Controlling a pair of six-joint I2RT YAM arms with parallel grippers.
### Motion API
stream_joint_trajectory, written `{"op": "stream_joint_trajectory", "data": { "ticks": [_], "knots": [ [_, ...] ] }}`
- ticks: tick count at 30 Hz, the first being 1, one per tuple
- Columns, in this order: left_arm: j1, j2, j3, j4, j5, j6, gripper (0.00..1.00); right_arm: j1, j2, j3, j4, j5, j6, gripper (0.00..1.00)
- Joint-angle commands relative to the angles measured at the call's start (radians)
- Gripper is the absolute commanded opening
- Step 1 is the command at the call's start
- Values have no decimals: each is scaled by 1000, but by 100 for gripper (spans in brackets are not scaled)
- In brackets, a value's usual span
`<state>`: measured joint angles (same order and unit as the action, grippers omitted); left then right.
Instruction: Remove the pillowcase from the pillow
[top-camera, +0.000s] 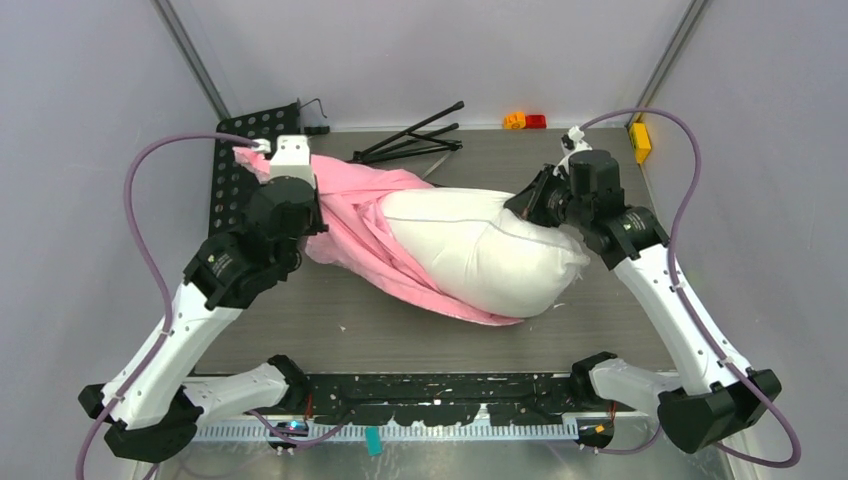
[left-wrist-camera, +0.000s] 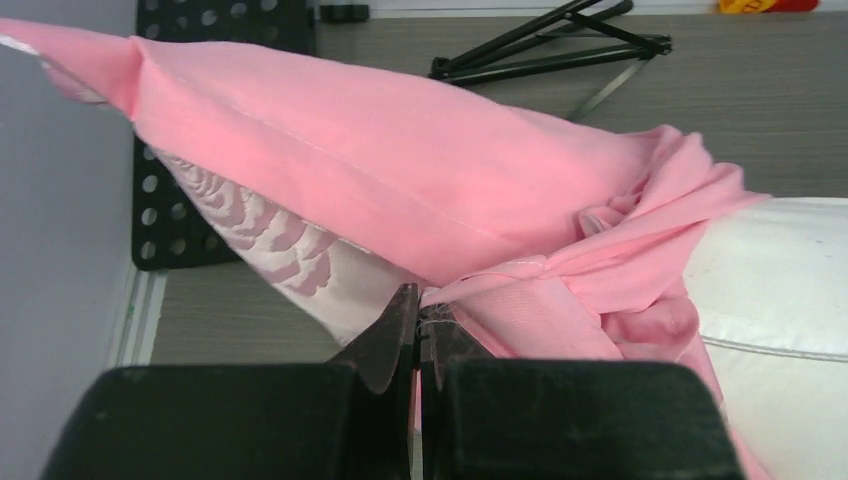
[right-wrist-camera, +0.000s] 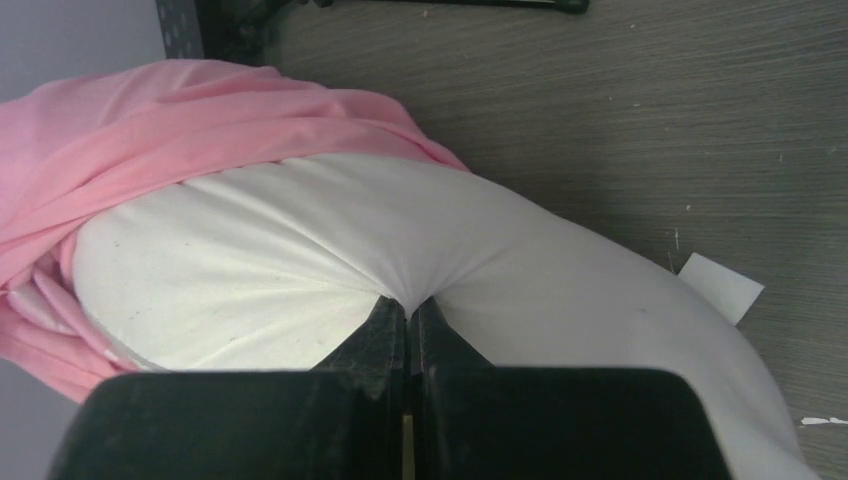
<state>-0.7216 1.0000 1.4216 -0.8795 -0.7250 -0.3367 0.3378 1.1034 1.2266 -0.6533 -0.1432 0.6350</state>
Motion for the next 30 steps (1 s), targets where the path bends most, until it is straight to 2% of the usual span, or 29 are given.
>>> {"op": "stream_joint_trajectory", "data": {
  "ticks": [1,4,5,6,8,9,10,11,13,22,30],
  "knots": [
    [44,-9,55,42,3,80,0,-56,46,52,-14,177,-77,0],
    [53,58,-19,129,155,91,0,-56,85,74,-28,198,-100,0],
    [66,90,-37,141,193,80,0,-56,93,83,-31,169,-115,5],
    [84,125,-48,147,237,65,0,-57,98,92,-35,79,-144,16],
    [125,195,-67,161,346,37,0,-57,100,102,-32,-65,-176,53],
    [143,225,-75,173,393,24,0,-56,93,98,-27,-91,-180,67],
    [158,251,-83,184,430,12,0,-57,85,97,-27,-97,-182,75],
    [167,272,-87,199,457,2,0,-57,73,100,-33,-86,-188,79],
    [175,308,-101,228,485,-5,0,-55,56,114,-57,-45,-209,83],
    [185,414,-148,288,500,-6,0,-23,-53,189,-105,6,-250,87],
    [185,424,-174,307,508,-15,0,1,-115,162,-101,-120,-247,88]
  ]
}}
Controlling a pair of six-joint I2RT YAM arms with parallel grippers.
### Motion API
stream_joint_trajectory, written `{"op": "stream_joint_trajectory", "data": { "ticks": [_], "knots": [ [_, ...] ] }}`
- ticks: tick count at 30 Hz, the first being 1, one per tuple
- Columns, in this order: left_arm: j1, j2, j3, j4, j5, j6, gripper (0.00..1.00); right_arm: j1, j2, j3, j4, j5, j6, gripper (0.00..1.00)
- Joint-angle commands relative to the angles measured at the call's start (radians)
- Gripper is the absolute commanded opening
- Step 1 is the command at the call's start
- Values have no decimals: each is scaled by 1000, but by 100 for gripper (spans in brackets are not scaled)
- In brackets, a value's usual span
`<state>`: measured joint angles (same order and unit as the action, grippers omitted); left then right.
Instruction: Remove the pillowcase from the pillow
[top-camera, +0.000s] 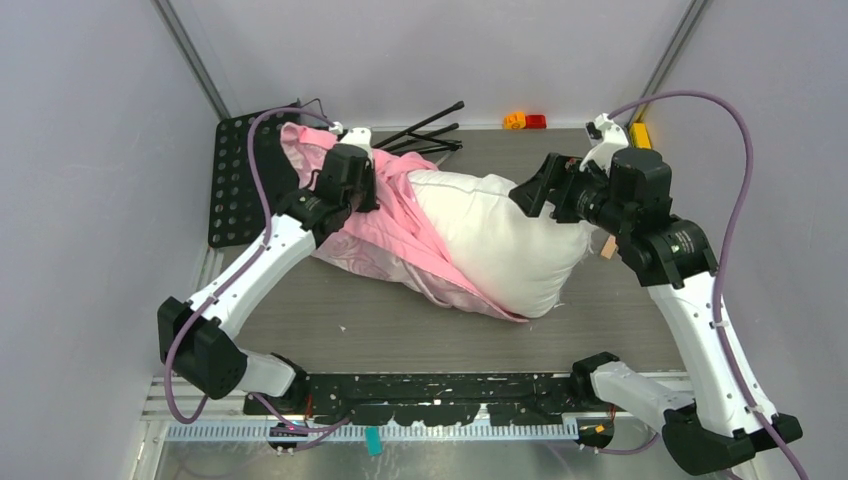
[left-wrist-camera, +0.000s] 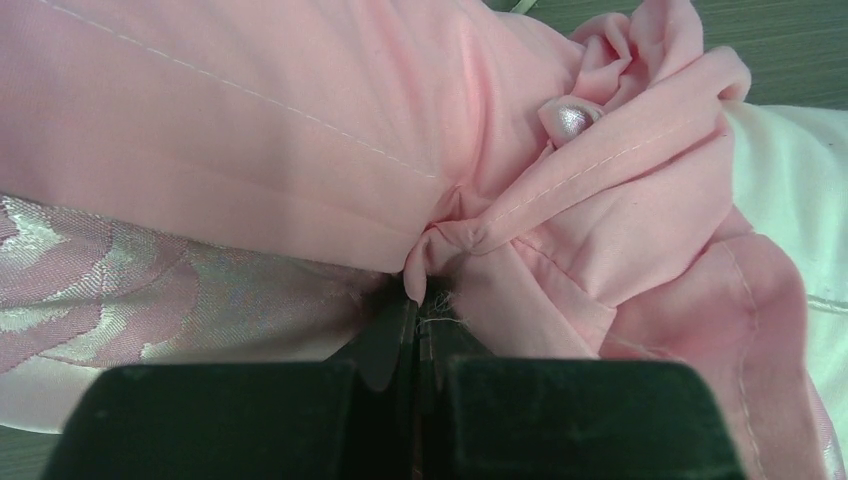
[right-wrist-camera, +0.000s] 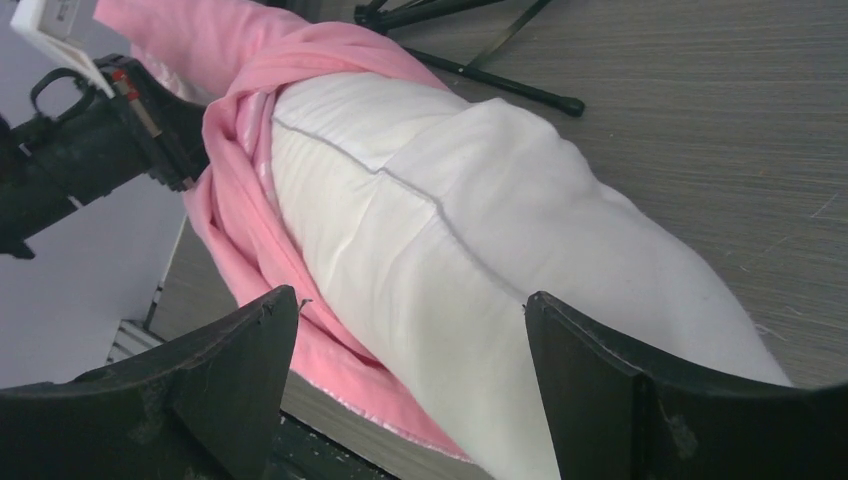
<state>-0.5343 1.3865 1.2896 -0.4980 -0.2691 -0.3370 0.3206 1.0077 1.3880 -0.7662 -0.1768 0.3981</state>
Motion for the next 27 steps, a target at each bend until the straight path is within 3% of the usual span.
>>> {"op": "stream_joint_trajectory", "data": {
  "ticks": [1,3,12,17,18,20,22,25,27],
  "knots": [
    [-2,39,-42,-74,51,-14,0,25,-22,-16,17,-113,-4,88],
    [-2,39,-40,-77,53,-16,0,35,-19,-80,45,-140,12,89],
    [-1,-22,-23,-120,64,-17,0,48,98,-369,171,90,91,89],
    [-3,-90,41,-224,59,-31,2,48,135,-407,227,94,102,90],
    [-3,-110,57,-253,60,-36,8,47,135,-407,235,94,103,90],
    [-3,-151,96,-315,79,-62,32,48,135,-408,245,93,101,90],
    [-3,-192,121,-341,128,-102,48,49,141,-406,250,83,100,90],
    [-38,-245,128,-347,203,-187,67,54,158,-403,251,67,101,88],
    [-122,-263,122,-331,208,-237,72,60,163,-403,255,63,102,82]
  ]
}}
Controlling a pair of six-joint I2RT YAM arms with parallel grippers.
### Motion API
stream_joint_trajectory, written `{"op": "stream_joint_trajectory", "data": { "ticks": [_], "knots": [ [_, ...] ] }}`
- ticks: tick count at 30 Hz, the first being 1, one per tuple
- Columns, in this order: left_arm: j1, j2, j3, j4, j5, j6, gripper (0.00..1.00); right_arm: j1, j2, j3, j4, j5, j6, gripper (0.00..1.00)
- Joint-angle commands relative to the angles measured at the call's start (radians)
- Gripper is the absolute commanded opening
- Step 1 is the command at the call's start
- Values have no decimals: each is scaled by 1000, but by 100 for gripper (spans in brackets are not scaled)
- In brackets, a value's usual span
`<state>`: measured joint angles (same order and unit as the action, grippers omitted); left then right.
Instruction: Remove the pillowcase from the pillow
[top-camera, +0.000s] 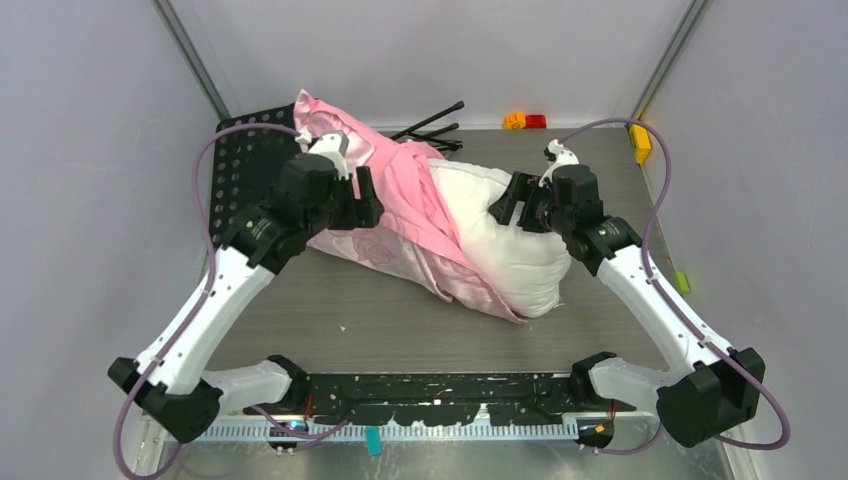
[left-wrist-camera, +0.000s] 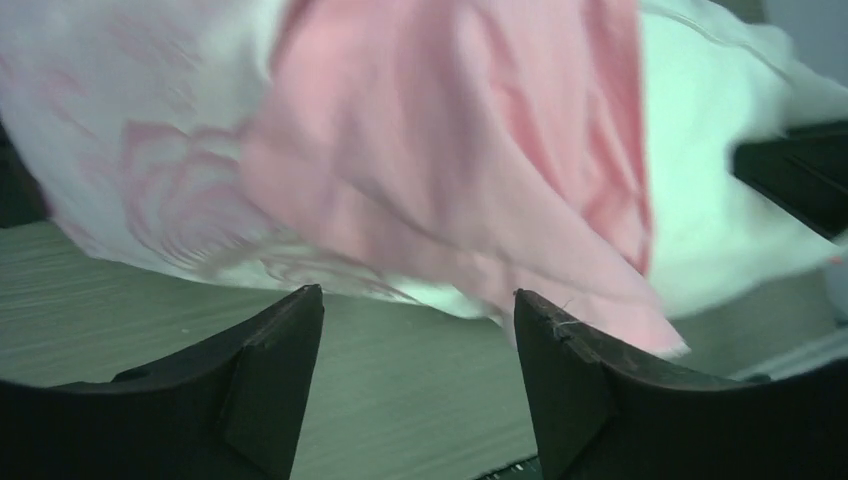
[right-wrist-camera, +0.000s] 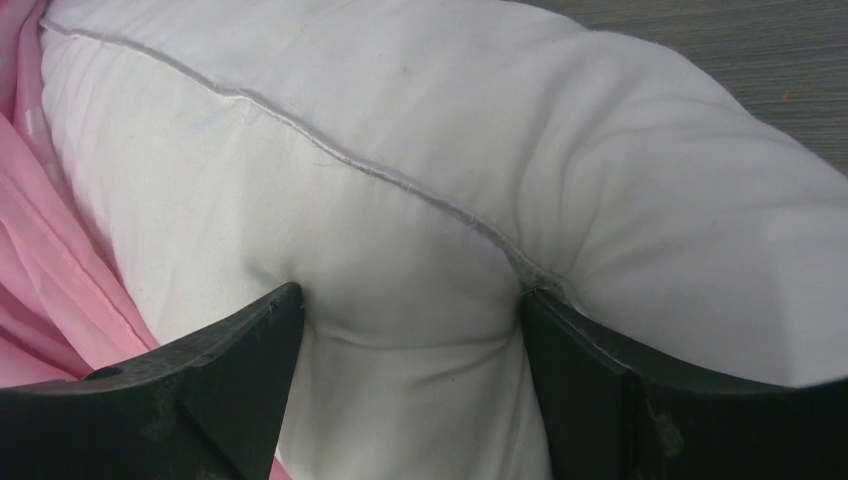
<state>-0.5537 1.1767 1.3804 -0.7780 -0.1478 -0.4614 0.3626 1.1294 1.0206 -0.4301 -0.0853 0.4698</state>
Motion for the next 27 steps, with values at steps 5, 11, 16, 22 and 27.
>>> {"op": "stream_joint_trajectory", "data": {
  "ticks": [5,11,16,22,27],
  "knots": [
    [-451,-37,0,71,-125,-225,80,23,44,-29,-76,-29,34,68],
    [-685,21,-127,301,-404,-347,100,27,33,-24,-75,-31,42,67],
    [-681,66,-268,501,-491,-448,100,26,9,-31,-76,-34,48,65],
    [-547,185,-257,523,-348,-487,100,27,-22,-41,-88,-53,52,62],
    [-462,183,-338,598,-338,-494,92,27,-54,-58,-100,-37,51,56]
  ]
}}
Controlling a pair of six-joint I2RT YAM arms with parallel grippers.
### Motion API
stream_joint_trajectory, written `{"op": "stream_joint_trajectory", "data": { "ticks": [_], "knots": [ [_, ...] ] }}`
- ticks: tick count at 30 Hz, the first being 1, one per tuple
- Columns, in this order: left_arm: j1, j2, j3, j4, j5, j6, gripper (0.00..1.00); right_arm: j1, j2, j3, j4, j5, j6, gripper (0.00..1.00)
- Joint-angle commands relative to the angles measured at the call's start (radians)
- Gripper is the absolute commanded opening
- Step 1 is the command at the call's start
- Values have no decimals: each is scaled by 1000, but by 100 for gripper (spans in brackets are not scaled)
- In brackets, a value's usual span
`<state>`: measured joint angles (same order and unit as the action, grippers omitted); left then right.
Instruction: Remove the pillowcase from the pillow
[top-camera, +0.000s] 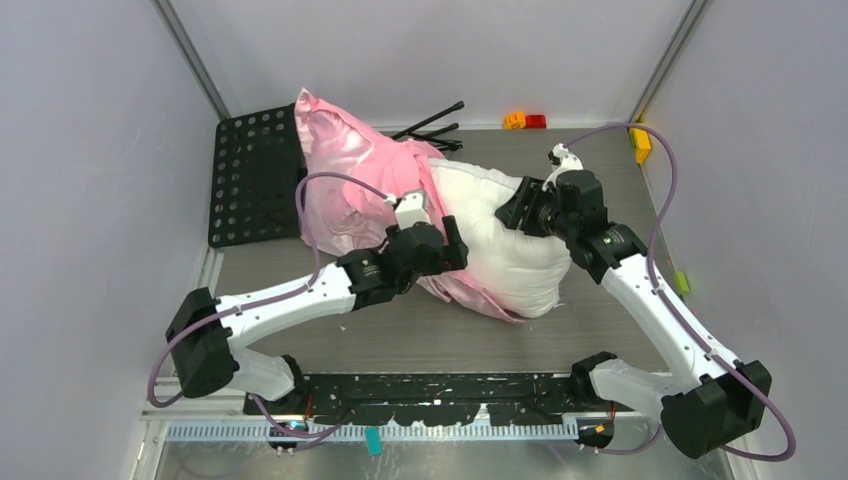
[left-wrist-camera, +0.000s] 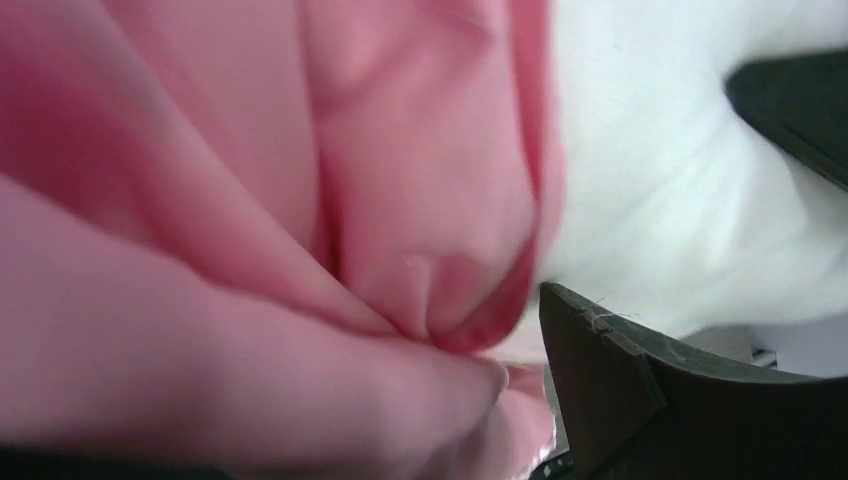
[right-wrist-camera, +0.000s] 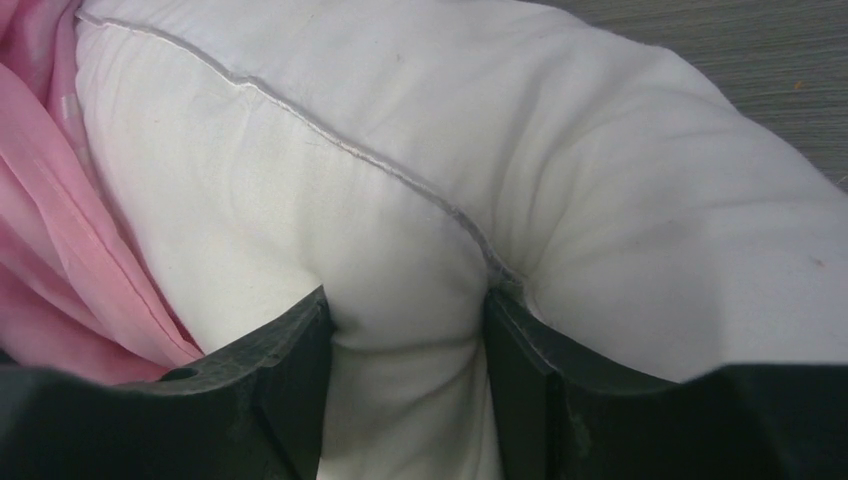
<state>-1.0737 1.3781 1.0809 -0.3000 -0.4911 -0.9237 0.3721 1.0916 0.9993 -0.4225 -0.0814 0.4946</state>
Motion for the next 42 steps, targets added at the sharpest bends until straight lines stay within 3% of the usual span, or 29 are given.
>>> {"op": "stream_joint_trajectory", "data": {
  "ticks": [1,3,5,7,8,15,20,23,28,30,32,34,36,42],
  "knots": [
    [81,-21,-52,120,16,-23,80,18,-20,-37,-116,-27,24,48],
    [132,-39,-92,106,7,-13,53,18,-25,-30,-140,26,26,24],
    [182,-92,-170,101,-22,-14,25,16,-37,-21,-172,147,38,6],
    [258,-159,-230,75,-30,1,4,14,-61,-19,-185,243,49,0],
    [301,-197,-252,48,-37,22,0,12,-79,-20,-185,286,51,0],
    [671,-495,-352,-97,-36,138,0,-17,-185,13,-206,489,57,0],
    [902,-583,-335,-183,4,145,0,-49,-215,49,-212,584,61,0],
    [937,-602,-312,-175,97,176,0,-68,-177,86,-220,584,40,0],
    [935,-618,-285,-55,459,213,0,-90,-34,198,-242,441,62,0],
    [921,-581,-256,-32,604,180,0,-94,26,254,-239,300,69,17],
    [901,-526,-257,46,756,152,0,-94,85,305,-233,131,63,57],
    [899,-447,-255,96,879,124,0,-86,133,351,-239,56,55,77],
    [898,-381,-240,98,951,129,0,-60,150,387,-283,111,22,85],
    [897,-273,-227,47,974,173,0,80,134,497,-394,401,-117,87]
  ]
}}
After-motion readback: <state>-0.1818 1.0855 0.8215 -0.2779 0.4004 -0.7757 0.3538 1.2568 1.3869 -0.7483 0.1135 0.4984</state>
